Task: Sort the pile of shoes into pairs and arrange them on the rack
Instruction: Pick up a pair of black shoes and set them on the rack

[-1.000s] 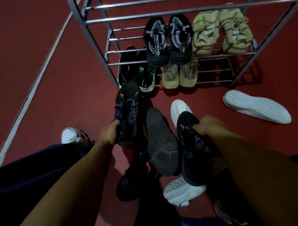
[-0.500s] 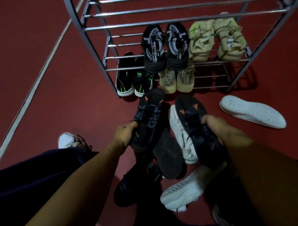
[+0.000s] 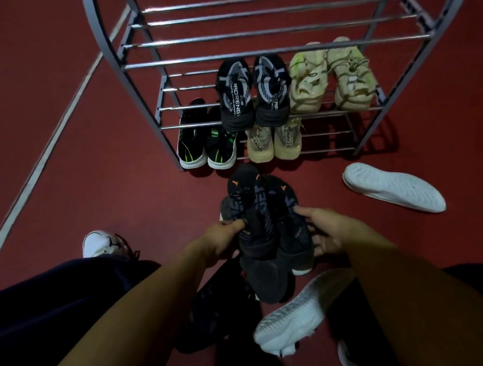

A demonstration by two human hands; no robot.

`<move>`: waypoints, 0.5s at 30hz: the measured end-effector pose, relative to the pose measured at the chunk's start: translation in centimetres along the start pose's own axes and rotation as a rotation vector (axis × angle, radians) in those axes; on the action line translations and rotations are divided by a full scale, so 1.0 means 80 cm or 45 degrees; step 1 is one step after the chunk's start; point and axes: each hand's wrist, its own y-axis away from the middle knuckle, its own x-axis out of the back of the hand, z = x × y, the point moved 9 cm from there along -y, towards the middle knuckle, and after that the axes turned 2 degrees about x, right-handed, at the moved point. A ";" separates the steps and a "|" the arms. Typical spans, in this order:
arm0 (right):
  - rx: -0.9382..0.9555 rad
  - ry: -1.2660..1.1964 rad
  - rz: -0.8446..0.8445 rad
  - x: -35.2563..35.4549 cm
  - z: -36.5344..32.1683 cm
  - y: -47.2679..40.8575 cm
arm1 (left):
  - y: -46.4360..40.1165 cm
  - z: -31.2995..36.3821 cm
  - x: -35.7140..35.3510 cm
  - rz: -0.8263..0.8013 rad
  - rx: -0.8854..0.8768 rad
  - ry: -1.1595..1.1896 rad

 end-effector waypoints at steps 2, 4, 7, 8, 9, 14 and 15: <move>-0.116 0.146 -0.253 -0.023 0.017 0.012 | -0.001 0.000 0.001 -0.023 0.047 -0.018; -0.055 0.173 -0.253 -0.020 0.018 0.004 | 0.001 0.001 -0.002 -0.099 0.064 -0.034; 0.009 0.105 -0.144 -0.014 0.008 0.007 | 0.015 0.010 -0.007 -0.298 0.078 -0.002; -0.009 0.112 -0.127 -0.013 0.009 0.016 | 0.023 0.013 -0.009 -0.366 0.092 -0.002; -0.035 0.111 -0.114 -0.012 0.012 0.026 | 0.032 0.019 -0.010 -0.414 0.097 -0.025; -0.027 -0.035 -0.140 -0.024 0.020 0.072 | 0.076 0.039 0.005 -0.369 0.067 -0.235; -0.009 -0.067 -0.153 -0.029 0.016 0.079 | 0.087 0.044 0.014 -0.345 0.059 -0.307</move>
